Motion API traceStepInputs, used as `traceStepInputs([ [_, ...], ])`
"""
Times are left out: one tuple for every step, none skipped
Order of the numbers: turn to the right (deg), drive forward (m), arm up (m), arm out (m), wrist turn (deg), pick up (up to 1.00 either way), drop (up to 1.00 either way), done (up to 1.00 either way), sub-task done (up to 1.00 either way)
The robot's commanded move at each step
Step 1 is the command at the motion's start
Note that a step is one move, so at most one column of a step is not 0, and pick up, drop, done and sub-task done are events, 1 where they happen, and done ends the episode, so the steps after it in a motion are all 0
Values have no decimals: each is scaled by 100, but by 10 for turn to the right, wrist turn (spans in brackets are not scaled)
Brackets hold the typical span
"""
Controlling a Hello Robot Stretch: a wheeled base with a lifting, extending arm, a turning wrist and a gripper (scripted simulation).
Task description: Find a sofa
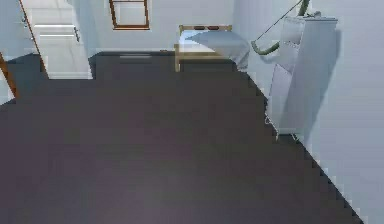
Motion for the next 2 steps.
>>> traceStepInputs([
  [-360, 0, 0, 0, 0, 0, 0, 0, 0],
  [0, 100, 0, 0, 0, 0, 0, 0, 0],
])
